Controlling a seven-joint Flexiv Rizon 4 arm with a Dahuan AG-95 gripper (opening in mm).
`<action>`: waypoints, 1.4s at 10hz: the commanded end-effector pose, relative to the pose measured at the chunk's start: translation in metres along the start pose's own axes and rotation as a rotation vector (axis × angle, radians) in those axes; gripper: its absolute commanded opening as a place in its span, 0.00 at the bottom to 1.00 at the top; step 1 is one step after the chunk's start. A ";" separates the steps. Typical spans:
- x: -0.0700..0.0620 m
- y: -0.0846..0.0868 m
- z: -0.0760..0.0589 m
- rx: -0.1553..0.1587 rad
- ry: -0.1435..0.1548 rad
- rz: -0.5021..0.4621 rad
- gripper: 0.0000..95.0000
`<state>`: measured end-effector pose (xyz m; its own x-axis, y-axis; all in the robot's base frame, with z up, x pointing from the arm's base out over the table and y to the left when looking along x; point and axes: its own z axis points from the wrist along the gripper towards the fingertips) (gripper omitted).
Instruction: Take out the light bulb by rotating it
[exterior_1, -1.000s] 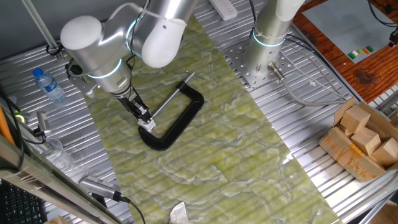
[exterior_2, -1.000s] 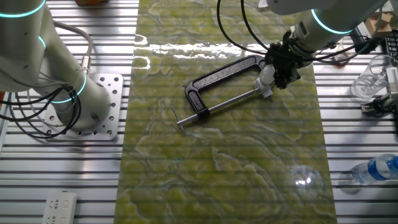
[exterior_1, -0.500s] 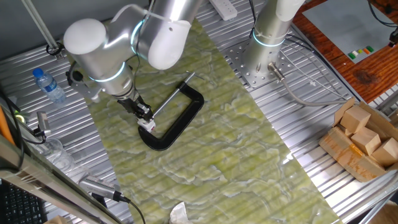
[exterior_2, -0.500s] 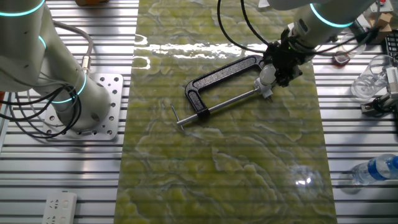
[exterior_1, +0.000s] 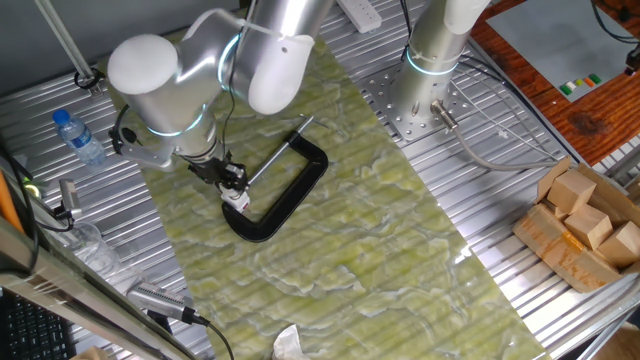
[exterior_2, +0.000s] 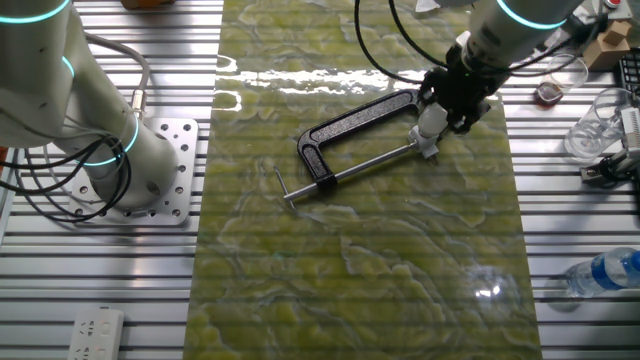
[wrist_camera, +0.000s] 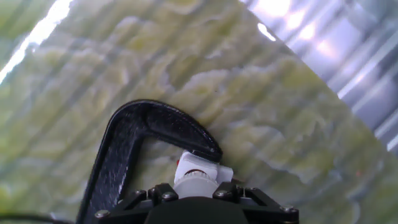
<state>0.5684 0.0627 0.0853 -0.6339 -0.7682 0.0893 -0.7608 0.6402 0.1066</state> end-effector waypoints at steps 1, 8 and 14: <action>0.001 0.004 -0.010 0.017 0.017 -0.149 0.00; 0.002 0.011 -0.027 0.084 0.063 -0.060 0.00; -0.005 0.022 -0.024 0.081 0.053 0.106 0.00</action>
<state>0.5589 0.0777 0.1122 -0.6814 -0.7162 0.1511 -0.7229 0.6908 0.0143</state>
